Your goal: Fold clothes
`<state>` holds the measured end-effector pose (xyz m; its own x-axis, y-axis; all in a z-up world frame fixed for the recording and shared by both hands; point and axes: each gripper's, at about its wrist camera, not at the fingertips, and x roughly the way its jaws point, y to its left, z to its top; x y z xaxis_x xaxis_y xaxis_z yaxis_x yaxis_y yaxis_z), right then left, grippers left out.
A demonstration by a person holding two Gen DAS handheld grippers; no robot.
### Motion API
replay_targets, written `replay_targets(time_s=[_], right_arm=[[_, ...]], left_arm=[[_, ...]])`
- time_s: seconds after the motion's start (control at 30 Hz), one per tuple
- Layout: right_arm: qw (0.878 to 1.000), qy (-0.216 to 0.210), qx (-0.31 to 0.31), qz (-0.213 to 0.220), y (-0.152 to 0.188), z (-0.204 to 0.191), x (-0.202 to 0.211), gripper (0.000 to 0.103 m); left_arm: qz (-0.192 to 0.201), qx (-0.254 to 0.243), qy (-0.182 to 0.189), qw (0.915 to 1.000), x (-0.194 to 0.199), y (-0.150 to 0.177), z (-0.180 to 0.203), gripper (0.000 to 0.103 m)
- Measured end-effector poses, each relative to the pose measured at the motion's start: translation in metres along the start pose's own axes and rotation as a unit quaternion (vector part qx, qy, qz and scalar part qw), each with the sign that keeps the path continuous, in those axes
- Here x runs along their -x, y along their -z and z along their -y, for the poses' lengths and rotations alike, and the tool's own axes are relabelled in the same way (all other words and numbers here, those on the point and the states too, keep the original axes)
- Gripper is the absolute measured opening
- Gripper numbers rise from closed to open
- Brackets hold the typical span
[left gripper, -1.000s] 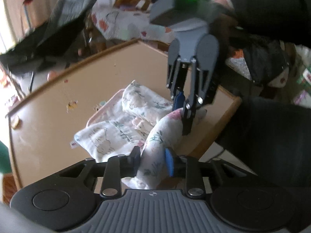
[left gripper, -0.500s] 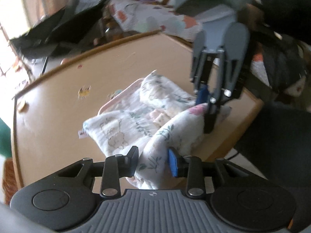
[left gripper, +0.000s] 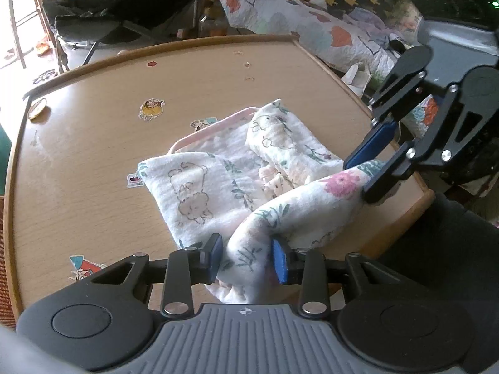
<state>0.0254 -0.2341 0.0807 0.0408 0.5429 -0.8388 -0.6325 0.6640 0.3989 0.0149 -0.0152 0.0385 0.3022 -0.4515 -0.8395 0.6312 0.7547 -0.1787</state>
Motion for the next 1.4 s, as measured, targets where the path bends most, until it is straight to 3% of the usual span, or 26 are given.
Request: replay_targets(time_s=[0.3,0.5,0.57,0.63,0.7,0.9,1.0,1.13,1.23,1.4], right_arm=[[0.993,0.073,-0.089,0.016,0.002,0.014,-0.009,0.028],[0.99,0.115,-0.077,0.013,-0.001,0.005,-0.028,0.028],[0.99,0.118,-0.081,0.014,0.0,0.005,-0.031,0.028],[0.989,0.114,-0.092,0.016,0.002,0.008,-0.031,0.028],[0.989,0.108,-0.102,0.016,0.003,0.013,-0.031,0.029],[0.989,0.098,-0.107,0.016,0.001,0.013,-0.04,0.029],[0.989,0.095,-0.109,0.021,0.003,0.014,-0.04,0.029],[0.989,0.092,-0.112,0.028,0.005,0.014,-0.037,0.029],[0.989,0.092,-0.11,0.033,0.008,0.014,-0.032,0.029],[0.989,0.096,-0.109,0.043,0.013,0.013,-0.029,0.03]], left_arm=[[0.014,0.012,-0.003,0.9998,0.0,0.007,0.0,0.039],[0.046,0.016,-0.029,0.9984,0.006,0.016,0.007,0.046],[0.068,0.014,-0.048,0.9964,0.014,0.019,0.012,0.053],[0.102,0.018,-0.059,0.9929,0.028,0.023,0.015,0.053],[0.136,0.018,-0.059,0.9887,0.044,0.03,0.017,0.053],[0.18,-0.037,-0.055,0.9814,0.08,0.042,0.034,0.053],[0.18,-0.056,-0.023,0.9818,0.083,0.041,0.043,0.056],[0.141,-0.072,-0.034,0.9868,0.058,0.031,0.057,0.056],[0.096,-0.05,-0.032,0.9936,0.032,0.02,0.055,0.056],[0.082,-0.018,-0.053,0.9951,0.01,0.013,0.043,0.056]])
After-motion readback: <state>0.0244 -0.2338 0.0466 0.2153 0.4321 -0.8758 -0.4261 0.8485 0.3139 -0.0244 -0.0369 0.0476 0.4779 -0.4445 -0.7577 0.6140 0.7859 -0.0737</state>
